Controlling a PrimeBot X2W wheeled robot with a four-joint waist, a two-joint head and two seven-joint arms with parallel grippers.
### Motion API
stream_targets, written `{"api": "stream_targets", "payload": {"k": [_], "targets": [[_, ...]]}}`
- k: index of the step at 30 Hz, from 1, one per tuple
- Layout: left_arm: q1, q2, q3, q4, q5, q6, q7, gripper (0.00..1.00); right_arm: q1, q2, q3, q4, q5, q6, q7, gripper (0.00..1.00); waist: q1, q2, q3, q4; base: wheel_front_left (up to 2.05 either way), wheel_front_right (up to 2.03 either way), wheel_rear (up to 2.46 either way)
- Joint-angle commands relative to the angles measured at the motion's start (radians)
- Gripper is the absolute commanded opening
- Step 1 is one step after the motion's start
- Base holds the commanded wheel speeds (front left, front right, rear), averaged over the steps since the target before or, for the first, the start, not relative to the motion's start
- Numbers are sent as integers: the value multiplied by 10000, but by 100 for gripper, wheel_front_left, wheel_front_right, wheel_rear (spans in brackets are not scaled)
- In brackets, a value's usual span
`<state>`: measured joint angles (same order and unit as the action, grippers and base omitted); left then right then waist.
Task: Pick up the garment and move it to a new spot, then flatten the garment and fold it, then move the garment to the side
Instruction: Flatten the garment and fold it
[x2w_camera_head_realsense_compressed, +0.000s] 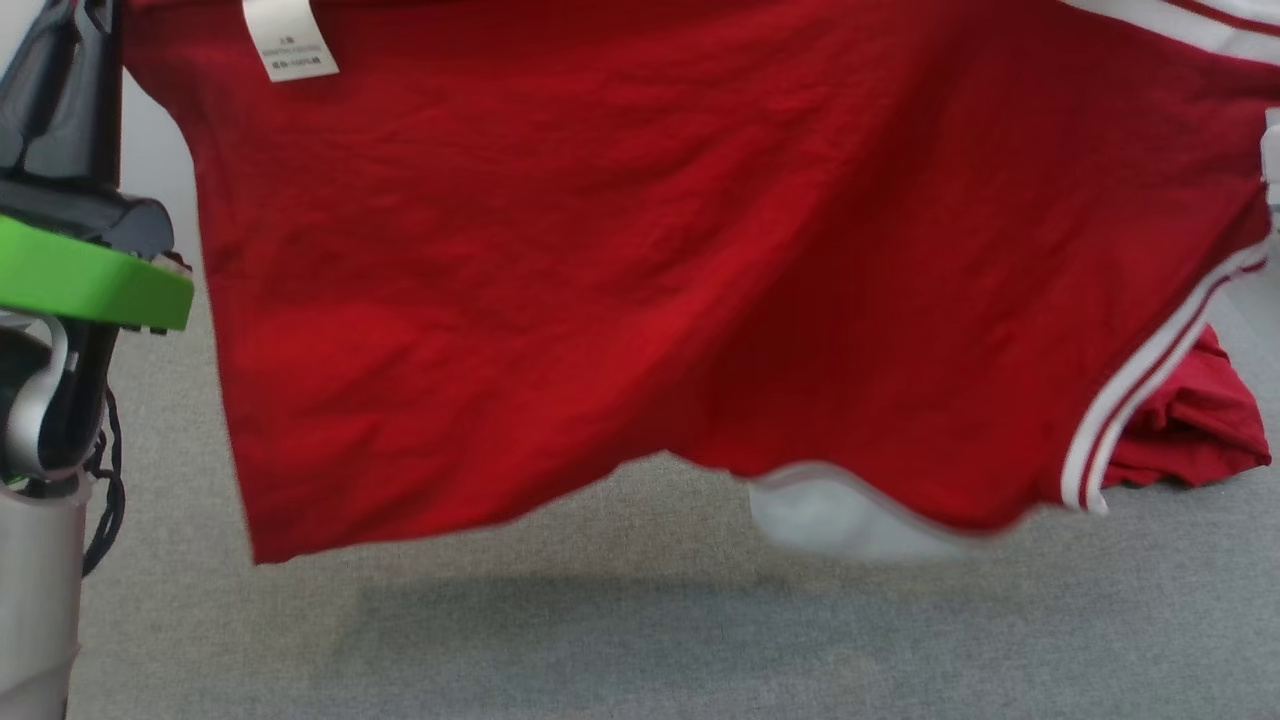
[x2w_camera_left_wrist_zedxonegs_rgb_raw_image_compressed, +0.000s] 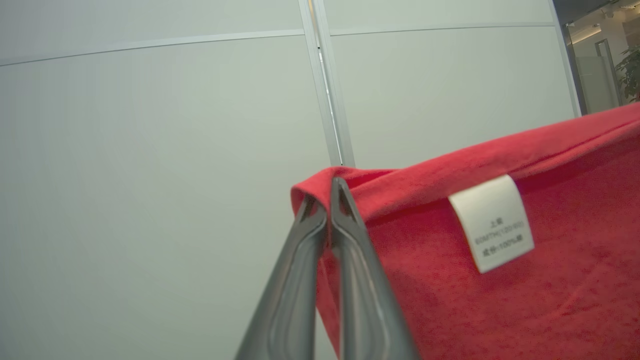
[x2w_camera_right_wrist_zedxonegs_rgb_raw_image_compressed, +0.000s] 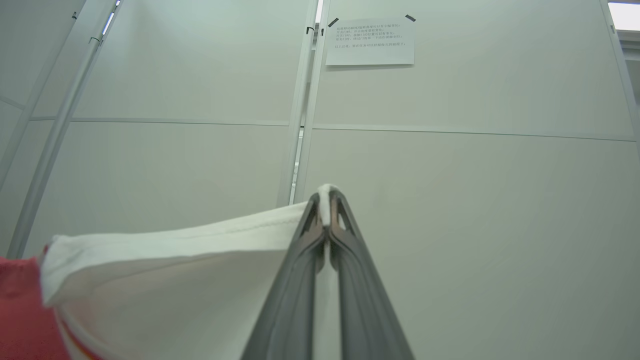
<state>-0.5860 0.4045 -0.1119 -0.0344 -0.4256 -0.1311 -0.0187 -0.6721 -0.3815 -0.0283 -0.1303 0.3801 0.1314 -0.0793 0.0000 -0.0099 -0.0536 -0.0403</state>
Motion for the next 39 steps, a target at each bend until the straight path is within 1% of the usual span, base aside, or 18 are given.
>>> {"api": "stream_targets", "payload": {"k": [1,4,6,7,9,10,12,13,14,17,19,22,24,27,30,33,37,39], "targets": [[-230,69,-58,-6,-255,12,477,0,-199,-47,0,117,121,-15,229,0,0,99,221,108,0,0,0],[-782,346,-294,71,-633,16,1511,0,-750,-160,320,541,172,-14,900,0,0,99,852,232,0,0,0],[-974,204,-538,337,-875,16,2028,0,-1036,-57,533,1064,186,-17,1253,0,0,99,1497,300,0,0,0],[-1131,182,-670,561,-958,17,2328,0,-1262,-131,727,1280,26,-14,1349,0,0,99,1906,341,0,0,0],[-1676,147,-934,1142,-823,17,2538,0,-1783,-1,967,2019,-104,-17,1495,0,0,99,2682,428,0,0,0],[-2035,107,-991,1588,-817,17,2676,0,-2250,-57,1197,2282,-325,-9,1450,0,0,99,3105,455,0,0,0],[-3094,277,-1255,2295,-322,17,2432,0,-3325,166,1127,3193,-593,-17,1372,0,0,99,3841,452,0,0,0],[-3648,233,-1201,2776,-240,46,2267,0,-3945,36,1320,3566,-1026,-14,1272,0,0,99,4146,453,0,0,0],[-5045,362,-1392,3501,401,38,1649,0,-5296,215,928,4467,-1477,-20,983,0,0,99,4648,426,0,0,0],[-6937,115,-1408,4621,854,42,416,0,-7162,377,243,5519,-2367,-18,141,0,0,99,5007,426,0,0,0],[-7851,11,-1495,5308,1035,38,-209,0,-7955,595,9,6137,-2720,-18,-276,0,0,99,5156,374,0,0,0],[-8551,-177,-1682,6242,875,27,-977,0,-8528,776,71,6979,-2884,-17,-644,0,0,99,5308,227,0,0,0],[-8590,-254,-1850,6835,665,23,-1313,0,-8387,835,330,7479,-2797,-18,-774,0,0,99,5477,74,0,0,0],[-7973,-215,-2218,7686,183,20,-1602,0,-7744,1000,548,8170,-2432,-18,-952,0,0,99,5807,-155,0,0,0],[-7286,-174,-2303,8465,-241,19,-1987,0,-6974,1174,986,8444,-1959,-18,-1230,0,0,99,6203,-343,0,0,0],[-6178,-362,-2454,9156,-575,18,-2287,0,-5722,1356,1573,8477,-1287,-18,-1498,0,0,99,6377,-493,0,0,0],[-4545,-795,-2479,9747,-1171,17,-2463,0,-4009,1305,2332,8203,-364,-18,-1723,0,0,99,6213,-545,0,0,0],[-3804,-882,-2195,9686,-1277,17,-2469,0,-3150,1178,2616,7991,-96,-18,-1795,0,0,99,6006,-537,0,0,0]]}}
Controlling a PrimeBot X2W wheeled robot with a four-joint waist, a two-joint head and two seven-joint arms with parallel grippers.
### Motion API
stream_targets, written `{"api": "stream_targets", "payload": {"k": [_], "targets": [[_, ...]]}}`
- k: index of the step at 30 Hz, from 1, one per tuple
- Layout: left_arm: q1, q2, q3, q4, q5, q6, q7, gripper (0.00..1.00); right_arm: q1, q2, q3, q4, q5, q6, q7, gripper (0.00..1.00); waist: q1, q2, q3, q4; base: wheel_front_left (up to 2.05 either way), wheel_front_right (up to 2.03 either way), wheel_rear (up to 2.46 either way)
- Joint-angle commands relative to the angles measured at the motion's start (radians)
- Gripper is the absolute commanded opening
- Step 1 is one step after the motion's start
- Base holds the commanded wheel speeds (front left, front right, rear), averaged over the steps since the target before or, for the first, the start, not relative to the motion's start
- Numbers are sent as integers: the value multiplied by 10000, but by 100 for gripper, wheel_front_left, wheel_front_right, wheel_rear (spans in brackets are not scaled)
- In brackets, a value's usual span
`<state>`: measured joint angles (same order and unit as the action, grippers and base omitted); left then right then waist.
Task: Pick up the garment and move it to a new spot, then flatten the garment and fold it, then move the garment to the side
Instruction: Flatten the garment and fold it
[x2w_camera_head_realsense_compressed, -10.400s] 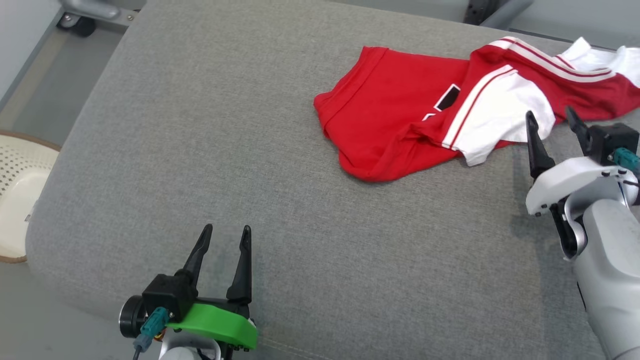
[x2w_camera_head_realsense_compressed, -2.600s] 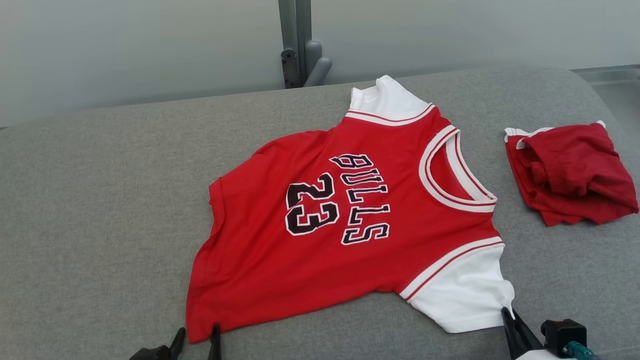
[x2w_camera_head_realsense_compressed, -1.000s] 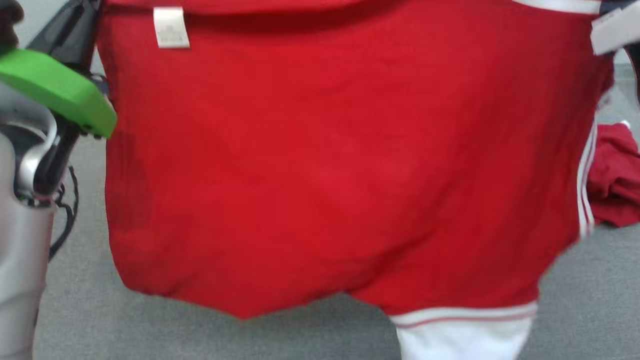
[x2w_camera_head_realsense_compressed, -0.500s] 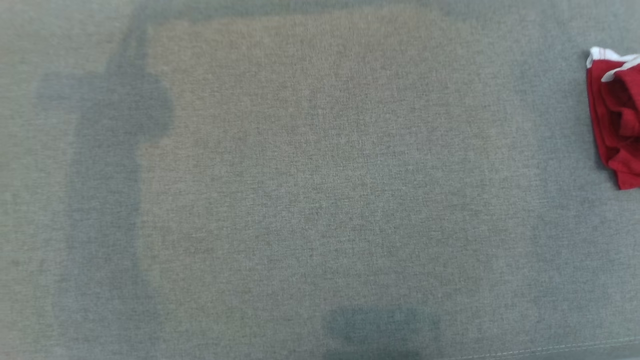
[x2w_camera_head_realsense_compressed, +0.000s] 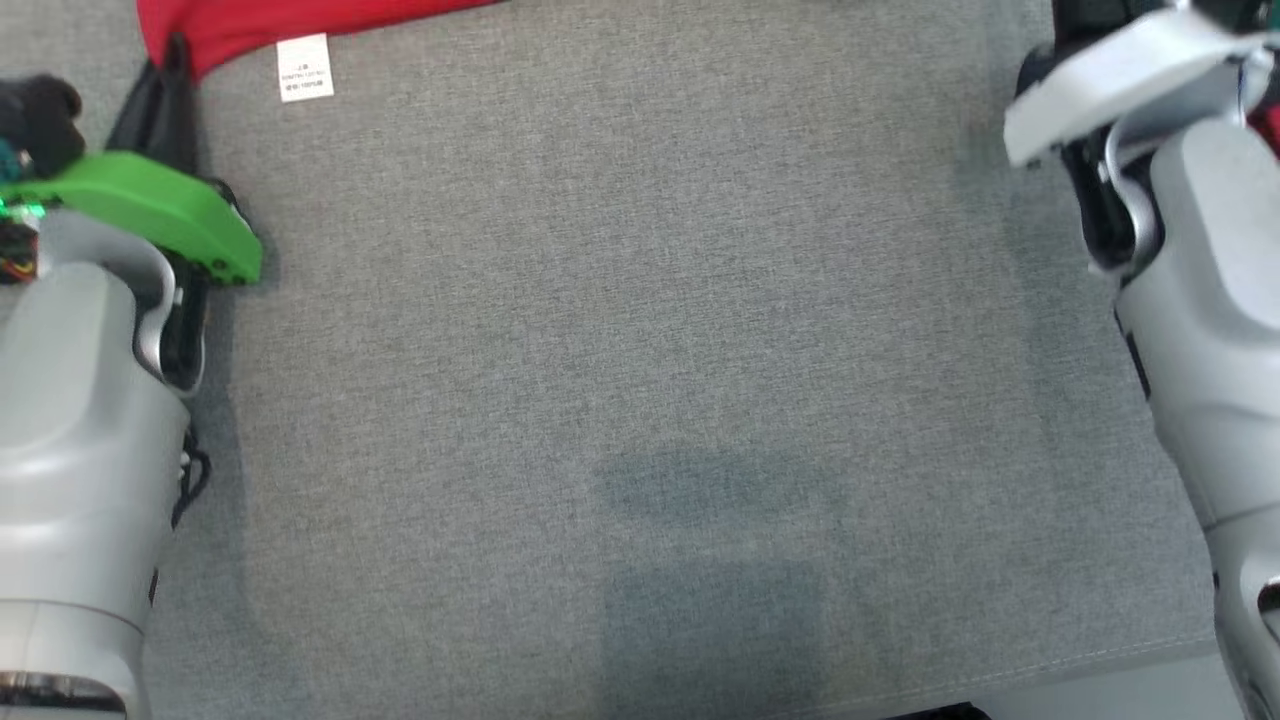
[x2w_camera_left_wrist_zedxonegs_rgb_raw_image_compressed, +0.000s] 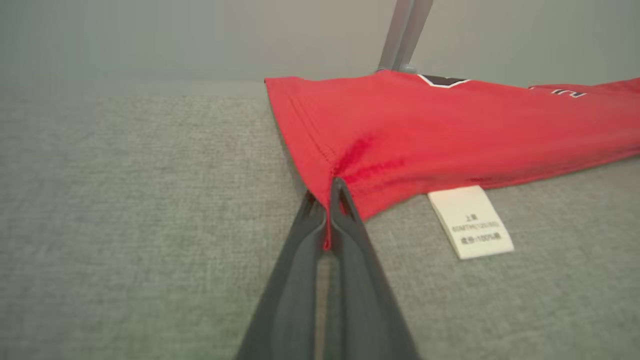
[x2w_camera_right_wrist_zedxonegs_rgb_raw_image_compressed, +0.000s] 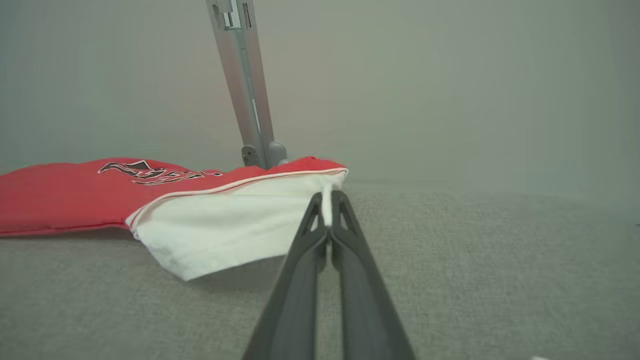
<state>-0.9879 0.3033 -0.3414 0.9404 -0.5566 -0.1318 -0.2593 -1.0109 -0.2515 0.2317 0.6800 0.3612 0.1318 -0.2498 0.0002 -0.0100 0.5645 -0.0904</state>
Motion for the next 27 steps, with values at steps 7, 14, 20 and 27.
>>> {"api": "stream_targets", "payload": {"k": [7,14,20,27], "targets": [[2981,-585,1277,-502,62,28,0,0,2713,-579,238,-616,746,-24,-165,0,-2,100,-1298,-14,0,0,0],[5234,-1108,2297,-835,445,29,13,0,5308,-589,68,-929,1234,-30,-160,0,-2,100,-2976,-64,0,0,0],[7113,-1501,2755,-1060,792,37,23,0,7264,-597,-38,-1034,1448,-32,-162,0,-2,100,-4415,-159,0,0,0],[9302,-1880,3338,-1477,1076,52,33,0,9431,-620,200,-1020,1428,-32,-161,0,-2,100,-5705,-360,0,0,0]]}}
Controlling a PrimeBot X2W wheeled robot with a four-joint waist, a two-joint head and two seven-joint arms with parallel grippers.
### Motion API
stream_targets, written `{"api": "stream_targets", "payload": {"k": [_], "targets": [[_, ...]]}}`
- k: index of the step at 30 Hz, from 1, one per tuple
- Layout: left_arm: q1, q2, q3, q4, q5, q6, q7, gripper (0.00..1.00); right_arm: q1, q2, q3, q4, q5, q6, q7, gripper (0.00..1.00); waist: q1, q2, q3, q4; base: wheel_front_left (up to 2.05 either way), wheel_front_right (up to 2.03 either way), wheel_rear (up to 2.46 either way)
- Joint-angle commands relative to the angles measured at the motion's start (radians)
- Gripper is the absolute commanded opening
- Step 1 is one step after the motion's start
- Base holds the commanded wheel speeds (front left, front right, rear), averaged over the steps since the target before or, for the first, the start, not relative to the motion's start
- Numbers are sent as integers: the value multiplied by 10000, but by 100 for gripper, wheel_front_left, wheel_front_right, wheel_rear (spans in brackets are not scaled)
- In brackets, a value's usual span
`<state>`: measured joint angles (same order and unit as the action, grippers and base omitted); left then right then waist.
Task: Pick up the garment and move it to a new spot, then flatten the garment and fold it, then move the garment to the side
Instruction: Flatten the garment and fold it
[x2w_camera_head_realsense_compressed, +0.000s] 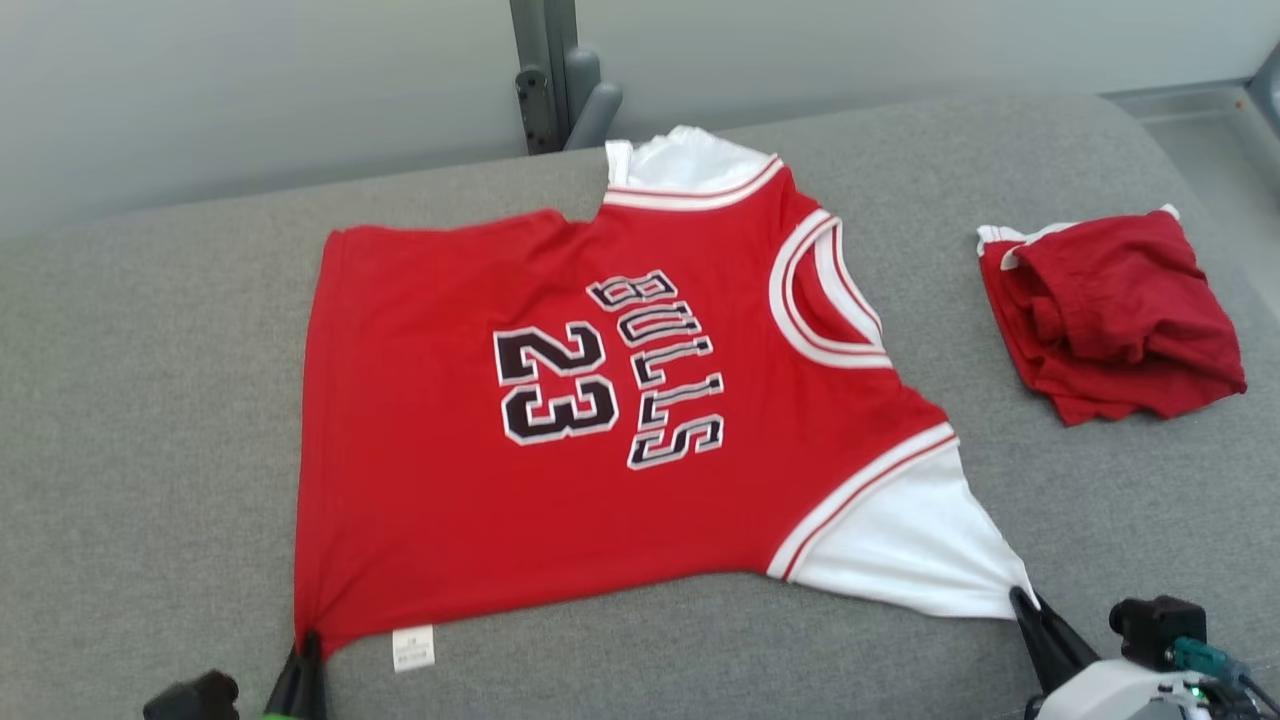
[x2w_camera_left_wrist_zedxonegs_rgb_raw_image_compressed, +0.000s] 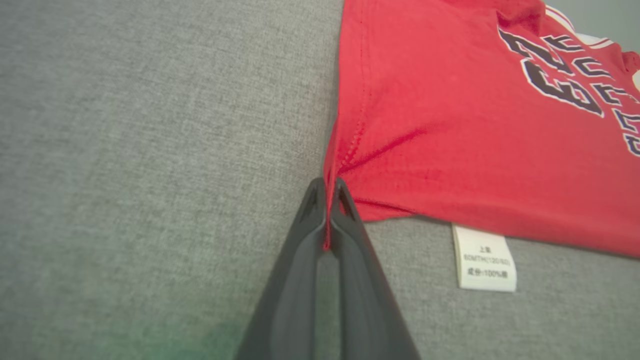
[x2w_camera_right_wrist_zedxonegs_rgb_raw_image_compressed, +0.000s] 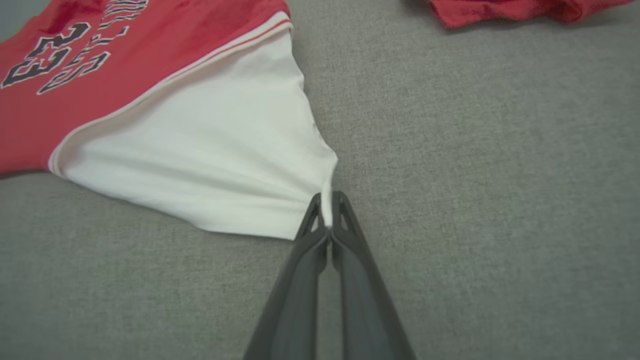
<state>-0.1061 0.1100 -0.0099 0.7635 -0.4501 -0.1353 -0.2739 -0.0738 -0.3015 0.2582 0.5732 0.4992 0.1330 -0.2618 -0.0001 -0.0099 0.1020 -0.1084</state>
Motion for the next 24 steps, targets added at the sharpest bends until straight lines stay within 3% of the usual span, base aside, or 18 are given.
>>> {"api": "stream_targets", "payload": {"k": [1,14,20,24], "targets": [[750,-2,154,208,-13,86,170,0,331,-98,-42,44,34,-43,-40,0,1,99,-1166,-207,0,0,0],[2387,-360,569,-902,-69,84,108,0,2395,132,-559,-280,-257,-43,-35,0,1,99,-1367,-34,0,0,0],[2154,-420,287,-1726,-130,63,97,0,2235,264,-720,-937,-283,-37,-35,0,1,99,-1168,163,0,0,0],[1747,-399,-4,-2976,128,59,97,0,1465,268,-877,-2245,-342,-33,-37,0,1,99,-899,311,0,0,0]]}}
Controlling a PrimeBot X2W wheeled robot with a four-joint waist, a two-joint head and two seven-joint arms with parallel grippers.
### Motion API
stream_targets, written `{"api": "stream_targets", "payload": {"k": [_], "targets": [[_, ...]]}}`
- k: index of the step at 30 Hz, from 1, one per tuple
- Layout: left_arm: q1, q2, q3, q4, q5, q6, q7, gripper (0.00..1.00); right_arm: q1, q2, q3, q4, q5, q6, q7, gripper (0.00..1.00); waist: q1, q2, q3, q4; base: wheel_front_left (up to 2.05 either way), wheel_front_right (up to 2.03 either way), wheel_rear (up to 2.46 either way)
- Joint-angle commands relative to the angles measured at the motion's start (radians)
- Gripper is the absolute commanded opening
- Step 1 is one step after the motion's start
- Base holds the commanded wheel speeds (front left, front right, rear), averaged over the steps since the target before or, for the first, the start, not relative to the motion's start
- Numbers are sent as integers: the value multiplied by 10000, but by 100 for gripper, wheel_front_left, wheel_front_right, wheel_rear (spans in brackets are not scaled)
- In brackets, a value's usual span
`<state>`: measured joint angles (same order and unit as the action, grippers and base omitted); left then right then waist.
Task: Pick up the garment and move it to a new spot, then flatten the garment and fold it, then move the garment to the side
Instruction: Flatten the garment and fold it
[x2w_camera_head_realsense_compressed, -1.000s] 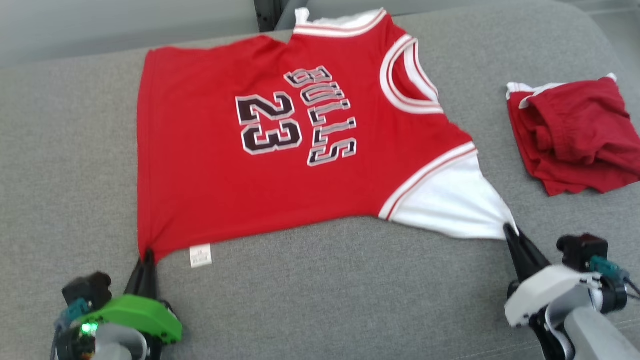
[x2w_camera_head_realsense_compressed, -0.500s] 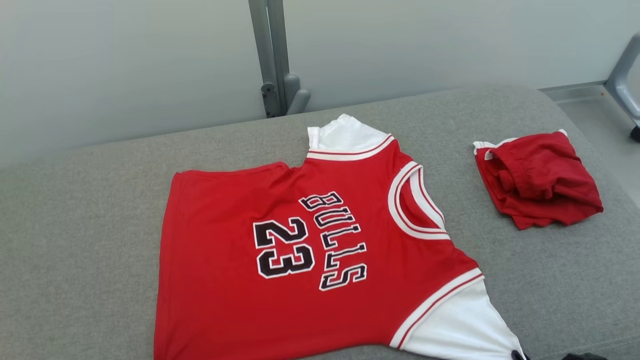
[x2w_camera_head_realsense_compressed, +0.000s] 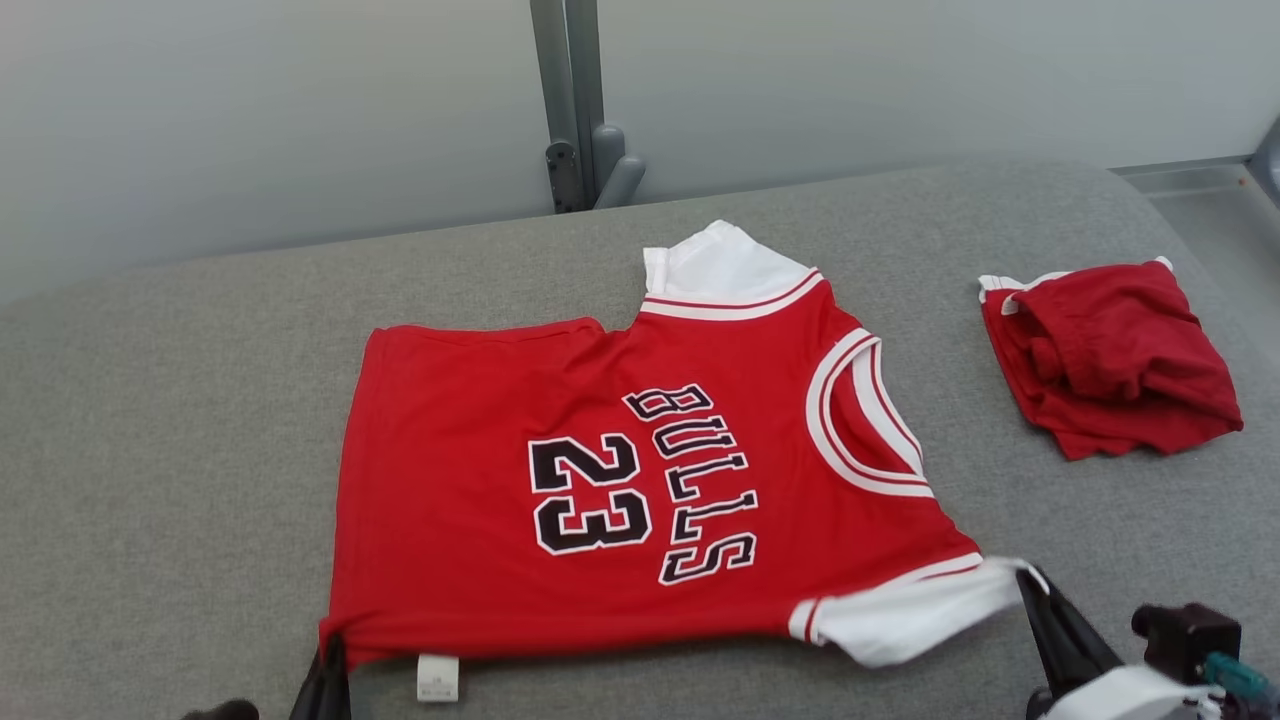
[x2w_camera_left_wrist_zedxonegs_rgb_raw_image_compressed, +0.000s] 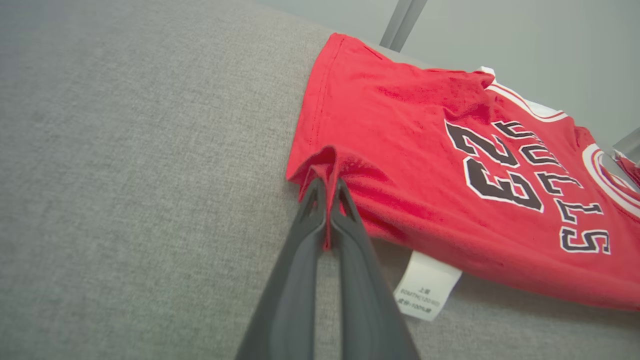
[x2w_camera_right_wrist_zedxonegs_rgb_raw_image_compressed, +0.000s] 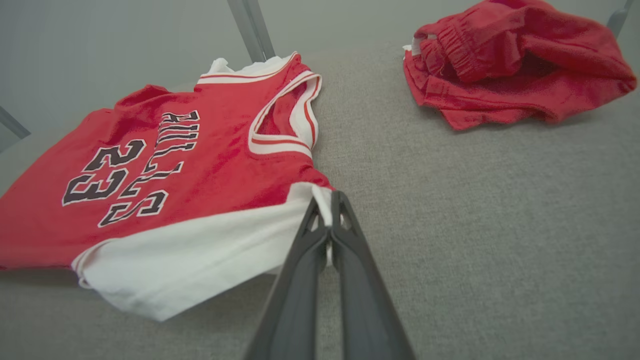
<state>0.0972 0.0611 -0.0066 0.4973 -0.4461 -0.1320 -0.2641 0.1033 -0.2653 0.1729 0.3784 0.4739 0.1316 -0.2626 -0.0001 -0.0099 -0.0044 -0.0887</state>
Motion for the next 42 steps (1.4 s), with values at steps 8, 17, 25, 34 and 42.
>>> {"api": "stream_targets", "payload": {"k": [8,17,25,34,42], "targets": [[-1133,173,-486,-1157,315,27,1,0,-2098,-121,62,-828,-272,-19,-28,0,1,99,721,332,0,0,0],[-2682,67,-456,-420,908,27,1,0,-4553,2,243,877,-954,-19,-28,0,1,99,1445,600,0,0,0],[-4019,1,-363,463,1417,27,1,0,-5922,190,10,2110,-1510,-19,-28,0,1,99,2304,744,0,0,0],[-4774,-52,-39,804,1991,27,1,0,-6732,482,-442,2640,-1971,-19,-28,0,1,99,2892,755,0,0,0],[-5101,-85,-100,983,2176,27,1,0,-7079,642,-525,2887,-2280,-19,-28,0,1,99,3107,710,0,0,0]]}}
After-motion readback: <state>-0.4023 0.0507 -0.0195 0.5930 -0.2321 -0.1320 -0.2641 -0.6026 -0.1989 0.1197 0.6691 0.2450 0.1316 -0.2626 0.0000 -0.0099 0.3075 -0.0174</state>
